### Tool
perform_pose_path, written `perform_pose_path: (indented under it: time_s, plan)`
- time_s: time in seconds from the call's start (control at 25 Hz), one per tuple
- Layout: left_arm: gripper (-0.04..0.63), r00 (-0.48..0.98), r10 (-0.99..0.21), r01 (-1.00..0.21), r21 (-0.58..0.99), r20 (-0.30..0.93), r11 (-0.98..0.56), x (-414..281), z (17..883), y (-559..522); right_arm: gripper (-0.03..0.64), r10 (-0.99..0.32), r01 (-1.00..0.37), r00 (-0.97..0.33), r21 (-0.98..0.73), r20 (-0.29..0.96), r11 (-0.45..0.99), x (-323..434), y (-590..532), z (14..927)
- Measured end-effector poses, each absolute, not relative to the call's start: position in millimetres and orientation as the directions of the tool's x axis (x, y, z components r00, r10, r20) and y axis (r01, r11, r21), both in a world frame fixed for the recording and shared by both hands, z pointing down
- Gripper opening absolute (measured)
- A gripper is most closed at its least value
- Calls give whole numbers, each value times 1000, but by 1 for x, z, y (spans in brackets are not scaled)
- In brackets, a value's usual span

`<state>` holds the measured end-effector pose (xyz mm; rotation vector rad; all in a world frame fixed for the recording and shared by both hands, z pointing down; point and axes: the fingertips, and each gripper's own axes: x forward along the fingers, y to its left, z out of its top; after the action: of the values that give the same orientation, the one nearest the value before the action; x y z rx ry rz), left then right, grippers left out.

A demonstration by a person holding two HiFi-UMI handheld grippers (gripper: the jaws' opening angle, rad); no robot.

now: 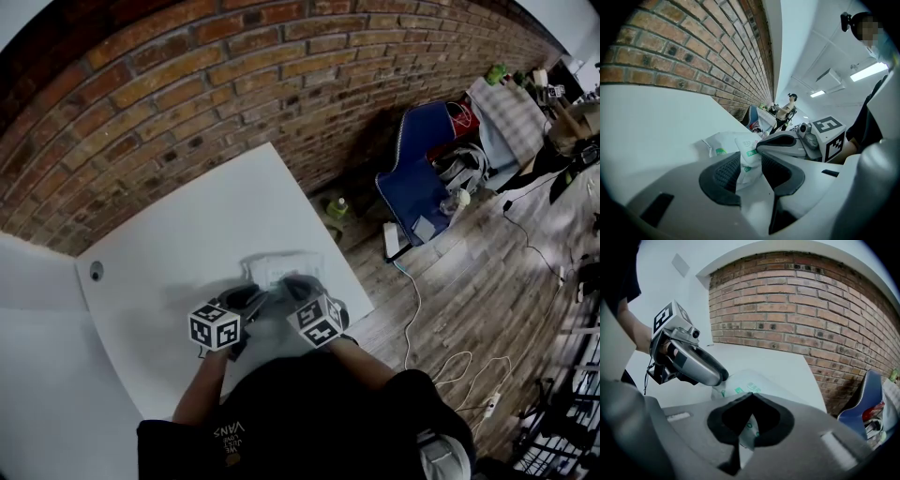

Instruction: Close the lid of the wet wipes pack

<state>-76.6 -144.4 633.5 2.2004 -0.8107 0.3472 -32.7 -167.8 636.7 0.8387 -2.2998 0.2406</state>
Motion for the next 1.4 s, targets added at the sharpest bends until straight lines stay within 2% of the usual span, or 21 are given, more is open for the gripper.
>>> perform_pose_path:
  time_s: [0.64, 0.92, 1.4]
  plan:
    - [150, 760, -473, -650, 531, 446, -544, -86, 620, -139, -2, -527, -680, -591, -26, 611, 733, -31, -164, 634]
    - [146, 758, -488, -652, 488, 432, -581, -89, 609, -136, -2, -582, -719, -583, -26, 567, 695, -26, -168, 618]
    - [57, 748, -538, -662, 378, 389, -647, -94, 579, -122, -2, -671, -769, -567, -14, 479, 639, -12, -154, 576]
